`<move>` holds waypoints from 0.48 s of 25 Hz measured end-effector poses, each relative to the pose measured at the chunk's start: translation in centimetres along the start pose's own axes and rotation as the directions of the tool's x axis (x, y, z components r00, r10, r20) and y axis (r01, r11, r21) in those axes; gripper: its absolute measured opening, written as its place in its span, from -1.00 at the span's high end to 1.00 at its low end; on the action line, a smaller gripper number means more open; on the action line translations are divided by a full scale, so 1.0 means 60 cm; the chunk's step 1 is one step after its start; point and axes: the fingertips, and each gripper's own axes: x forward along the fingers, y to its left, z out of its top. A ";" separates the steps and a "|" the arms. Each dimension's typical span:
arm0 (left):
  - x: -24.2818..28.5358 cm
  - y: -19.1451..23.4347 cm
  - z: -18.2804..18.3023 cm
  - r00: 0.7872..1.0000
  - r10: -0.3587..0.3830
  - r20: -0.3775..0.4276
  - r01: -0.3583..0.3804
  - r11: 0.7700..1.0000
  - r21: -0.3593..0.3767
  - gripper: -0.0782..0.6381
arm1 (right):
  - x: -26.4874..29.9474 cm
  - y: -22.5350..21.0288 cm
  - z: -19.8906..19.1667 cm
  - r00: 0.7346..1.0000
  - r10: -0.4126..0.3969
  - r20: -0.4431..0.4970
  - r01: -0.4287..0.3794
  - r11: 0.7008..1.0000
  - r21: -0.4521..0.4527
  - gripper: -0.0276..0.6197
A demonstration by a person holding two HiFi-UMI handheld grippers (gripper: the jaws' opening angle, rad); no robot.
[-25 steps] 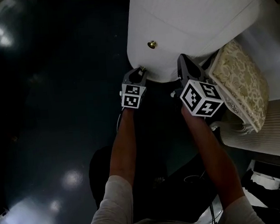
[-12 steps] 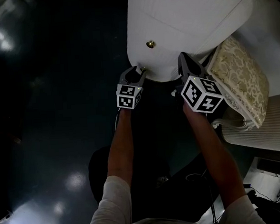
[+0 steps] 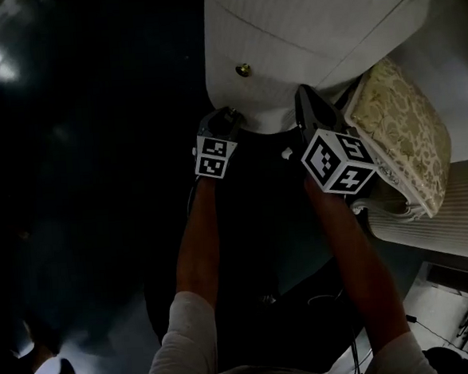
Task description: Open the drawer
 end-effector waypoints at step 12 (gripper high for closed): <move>-0.003 0.004 0.003 1.000 -0.002 -0.012 0.002 0.999 -0.037 0.49 | 0.000 0.004 0.002 1.000 0.006 -0.008 -0.006 1.000 0.014 0.87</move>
